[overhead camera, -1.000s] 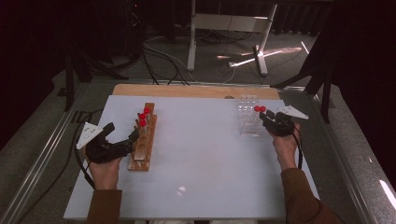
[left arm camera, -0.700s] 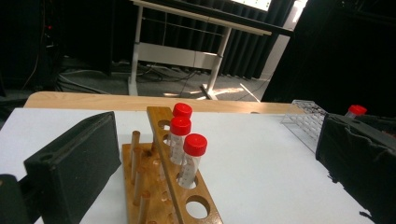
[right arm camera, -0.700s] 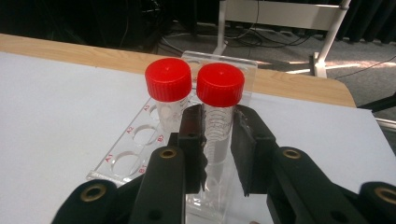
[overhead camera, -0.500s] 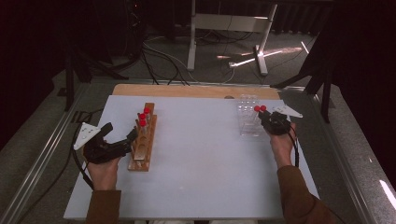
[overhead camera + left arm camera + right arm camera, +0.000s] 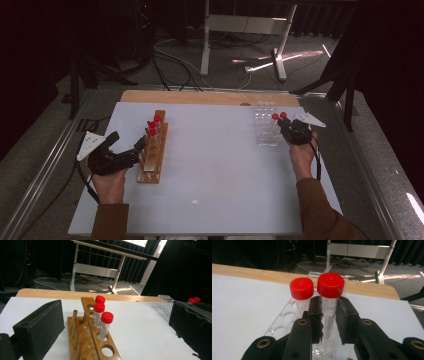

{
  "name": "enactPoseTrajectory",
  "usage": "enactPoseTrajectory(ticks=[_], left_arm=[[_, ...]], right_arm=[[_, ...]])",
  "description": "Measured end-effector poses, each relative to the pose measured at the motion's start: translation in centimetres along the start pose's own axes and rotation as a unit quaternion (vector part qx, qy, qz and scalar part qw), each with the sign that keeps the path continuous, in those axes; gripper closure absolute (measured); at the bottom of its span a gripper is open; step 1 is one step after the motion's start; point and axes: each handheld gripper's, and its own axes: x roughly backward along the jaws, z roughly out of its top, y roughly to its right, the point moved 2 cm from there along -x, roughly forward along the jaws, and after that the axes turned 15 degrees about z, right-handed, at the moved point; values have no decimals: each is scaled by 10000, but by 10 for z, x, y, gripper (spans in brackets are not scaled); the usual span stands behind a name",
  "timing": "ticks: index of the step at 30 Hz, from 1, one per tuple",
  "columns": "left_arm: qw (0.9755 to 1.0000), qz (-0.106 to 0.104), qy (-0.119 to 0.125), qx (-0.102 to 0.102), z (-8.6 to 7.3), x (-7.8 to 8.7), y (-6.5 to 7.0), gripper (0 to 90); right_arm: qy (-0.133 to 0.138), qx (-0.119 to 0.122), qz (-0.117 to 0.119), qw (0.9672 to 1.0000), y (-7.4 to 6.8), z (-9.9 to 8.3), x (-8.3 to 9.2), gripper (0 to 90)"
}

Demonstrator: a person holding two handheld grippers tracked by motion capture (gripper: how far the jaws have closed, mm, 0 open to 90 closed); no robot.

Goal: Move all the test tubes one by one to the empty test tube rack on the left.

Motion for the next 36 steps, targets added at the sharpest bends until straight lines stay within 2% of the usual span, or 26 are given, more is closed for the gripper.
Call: enactPoseTrajectory(ticks=[19,31,36], left_arm=[[10000,46,-59,44,-1,-1,-2,5],[10000,46,-52,54,-1,0,-3,5],[9999,38,-88,44,-1,-1,-2,5]], right_arm=[[323,228,125,9991,-7,20,28,744],[519,473,309,9971,-20,30,50,744],[519,631,447,9957,-30,30,56,743]])
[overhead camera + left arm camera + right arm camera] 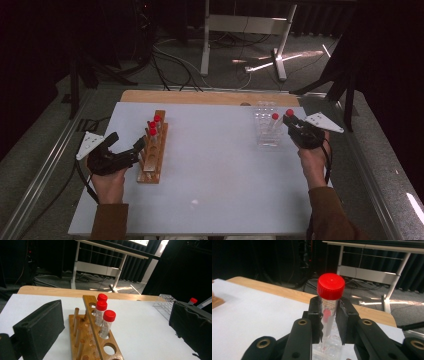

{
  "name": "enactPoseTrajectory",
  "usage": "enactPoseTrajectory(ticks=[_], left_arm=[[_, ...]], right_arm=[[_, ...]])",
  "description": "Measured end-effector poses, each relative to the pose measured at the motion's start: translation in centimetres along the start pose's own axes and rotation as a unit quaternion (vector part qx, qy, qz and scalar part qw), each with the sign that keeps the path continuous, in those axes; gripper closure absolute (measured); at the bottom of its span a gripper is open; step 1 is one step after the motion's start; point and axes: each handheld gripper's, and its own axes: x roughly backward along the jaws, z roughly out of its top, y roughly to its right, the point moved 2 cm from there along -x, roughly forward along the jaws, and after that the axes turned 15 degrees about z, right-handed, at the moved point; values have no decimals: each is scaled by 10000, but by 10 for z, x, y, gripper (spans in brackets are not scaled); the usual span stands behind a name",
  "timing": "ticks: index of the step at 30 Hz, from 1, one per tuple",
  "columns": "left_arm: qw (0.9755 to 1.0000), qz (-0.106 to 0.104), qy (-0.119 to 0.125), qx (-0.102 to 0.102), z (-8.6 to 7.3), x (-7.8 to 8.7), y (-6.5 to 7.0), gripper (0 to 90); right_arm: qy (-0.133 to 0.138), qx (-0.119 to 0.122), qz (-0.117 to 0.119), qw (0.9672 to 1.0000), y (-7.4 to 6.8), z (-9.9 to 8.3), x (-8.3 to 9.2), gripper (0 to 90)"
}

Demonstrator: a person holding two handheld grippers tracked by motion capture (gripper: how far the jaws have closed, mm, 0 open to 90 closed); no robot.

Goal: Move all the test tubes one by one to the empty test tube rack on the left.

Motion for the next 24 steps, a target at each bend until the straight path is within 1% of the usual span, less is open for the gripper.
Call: enactPoseTrajectory(ticks=[7,13,19,24], left_arm=[[10000,-9,-10,-16,0,0,1,5],[9999,9,-99,-15,-2,-3,1,5],[9999,19,-163,-44,-3,-4,3,5],[9998,13,-181,-94,-4,-5,5,5]], right_arm=[[44,64,264,9996,-16,-2,3,743],[75,143,483,9987,-32,-8,4,743],[98,113,713,9973,-45,-14,3,743],[100,75,841,9964,-50,-18,1,743]])
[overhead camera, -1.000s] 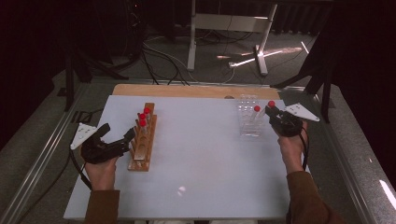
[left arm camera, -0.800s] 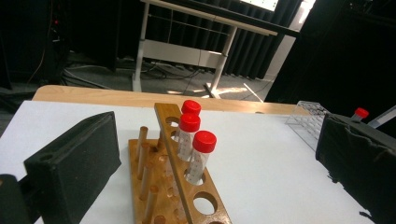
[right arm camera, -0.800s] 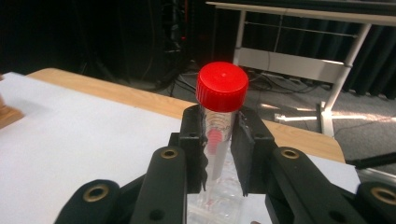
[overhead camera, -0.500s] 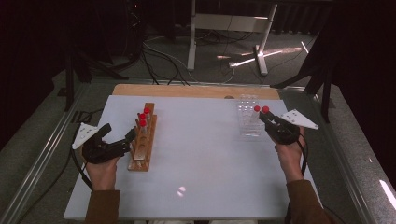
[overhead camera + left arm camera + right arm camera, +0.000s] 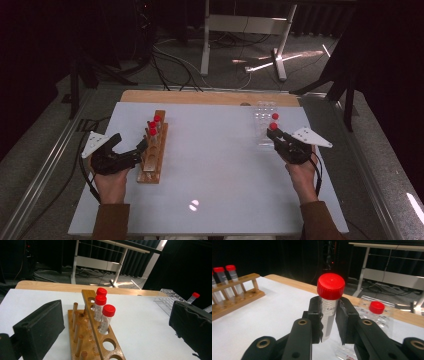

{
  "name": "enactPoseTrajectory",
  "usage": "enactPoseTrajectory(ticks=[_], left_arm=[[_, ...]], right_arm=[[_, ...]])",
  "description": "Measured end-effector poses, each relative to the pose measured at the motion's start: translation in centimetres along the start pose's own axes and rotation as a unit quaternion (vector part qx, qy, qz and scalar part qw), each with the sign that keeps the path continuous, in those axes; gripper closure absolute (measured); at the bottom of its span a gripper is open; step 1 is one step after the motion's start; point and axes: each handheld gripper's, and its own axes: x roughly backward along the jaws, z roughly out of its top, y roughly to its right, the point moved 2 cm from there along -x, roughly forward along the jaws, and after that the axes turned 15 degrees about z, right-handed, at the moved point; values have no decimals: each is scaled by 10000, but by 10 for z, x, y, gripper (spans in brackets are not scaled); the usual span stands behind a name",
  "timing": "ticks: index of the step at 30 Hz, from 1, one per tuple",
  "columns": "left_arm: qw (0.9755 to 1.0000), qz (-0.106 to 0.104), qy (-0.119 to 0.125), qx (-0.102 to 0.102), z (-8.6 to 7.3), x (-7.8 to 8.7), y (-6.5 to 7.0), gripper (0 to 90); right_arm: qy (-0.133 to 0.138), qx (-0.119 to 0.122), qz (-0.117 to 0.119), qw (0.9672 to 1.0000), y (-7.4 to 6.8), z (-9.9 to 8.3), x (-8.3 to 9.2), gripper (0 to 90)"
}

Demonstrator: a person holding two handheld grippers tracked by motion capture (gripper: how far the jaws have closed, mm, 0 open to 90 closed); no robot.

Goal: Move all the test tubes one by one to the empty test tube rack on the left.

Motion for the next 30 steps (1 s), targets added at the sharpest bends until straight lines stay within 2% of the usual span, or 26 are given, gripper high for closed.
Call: enactPoseTrajectory(ticks=[6,9,18,21,24,27,30], left_arm=[[10000,-43,-16,-79,0,0,4,5],[9999,-82,-37,-108,-1,0,6,5],[9996,-151,-77,-241,-2,-2,14,5],[9992,-253,-108,-284,-1,-1,19,5],[9989,-404,-74,-244,2,2,26,6],[9977,-549,-84,-386,6,3,37,6],[9954,-734,-133,-605,9,2,52,6]], right_arm=[[0,-2,124,9999,-5,0,1,743],[62,-81,225,9997,-8,-1,2,743],[-25,-73,487,9988,-22,-3,-3,743],[-61,-7,591,9982,-28,-2,-7,743],[-80,9,724,9973,-34,0,-10,743],[-83,53,852,9963,-41,2,-14,742],[-73,69,944,9955,-48,4,-16,742]])
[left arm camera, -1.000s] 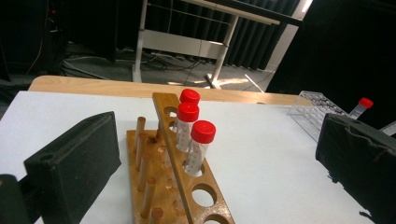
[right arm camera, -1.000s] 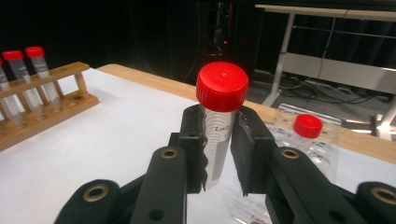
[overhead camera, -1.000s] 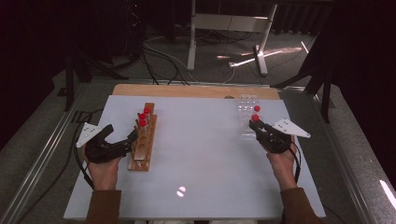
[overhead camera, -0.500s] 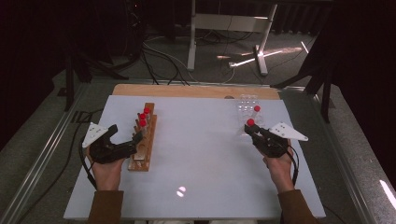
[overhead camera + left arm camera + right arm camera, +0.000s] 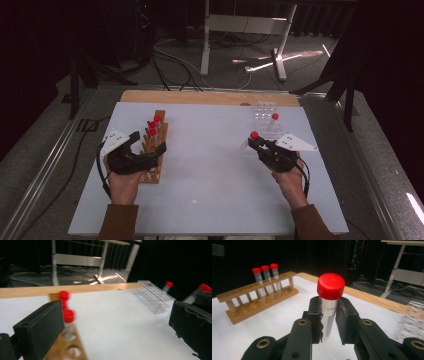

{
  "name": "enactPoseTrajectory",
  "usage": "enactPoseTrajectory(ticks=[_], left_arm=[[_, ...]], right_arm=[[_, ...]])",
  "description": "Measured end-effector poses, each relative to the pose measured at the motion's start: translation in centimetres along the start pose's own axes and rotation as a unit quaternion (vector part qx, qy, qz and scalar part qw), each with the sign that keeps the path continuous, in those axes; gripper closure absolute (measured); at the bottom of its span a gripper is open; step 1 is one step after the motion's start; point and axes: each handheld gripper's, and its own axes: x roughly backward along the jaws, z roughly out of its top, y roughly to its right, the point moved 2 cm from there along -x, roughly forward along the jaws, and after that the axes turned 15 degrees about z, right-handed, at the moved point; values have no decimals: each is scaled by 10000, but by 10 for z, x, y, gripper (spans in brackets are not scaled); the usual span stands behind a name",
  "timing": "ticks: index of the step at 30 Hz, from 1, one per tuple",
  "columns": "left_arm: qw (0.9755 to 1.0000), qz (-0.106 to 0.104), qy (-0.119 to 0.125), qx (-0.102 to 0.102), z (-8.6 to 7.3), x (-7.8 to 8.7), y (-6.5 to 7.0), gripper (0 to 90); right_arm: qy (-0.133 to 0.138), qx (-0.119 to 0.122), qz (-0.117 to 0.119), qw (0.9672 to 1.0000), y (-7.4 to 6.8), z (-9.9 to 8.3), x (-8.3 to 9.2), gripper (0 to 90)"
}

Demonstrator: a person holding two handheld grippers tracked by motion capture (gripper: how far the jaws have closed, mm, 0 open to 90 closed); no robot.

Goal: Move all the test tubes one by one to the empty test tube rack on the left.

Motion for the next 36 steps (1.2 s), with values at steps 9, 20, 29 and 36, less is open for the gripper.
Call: enactPoseTrajectory(ticks=[9,20,29,36], left_arm=[[9981,-403,-99,-446,8,-20,43,6],[9936,-933,-211,-599,13,-40,86,15],[9855,-1452,-324,-816,12,-55,120,49],[9820,-1553,-462,-972,10,-66,140,170]], right_arm=[[-115,16,261,9996,-12,1,-6,743],[-346,32,471,9983,-26,-3,-19,742],[-447,51,596,9972,-33,-3,-23,742],[-466,48,681,9966,-36,-3,-26,742]])
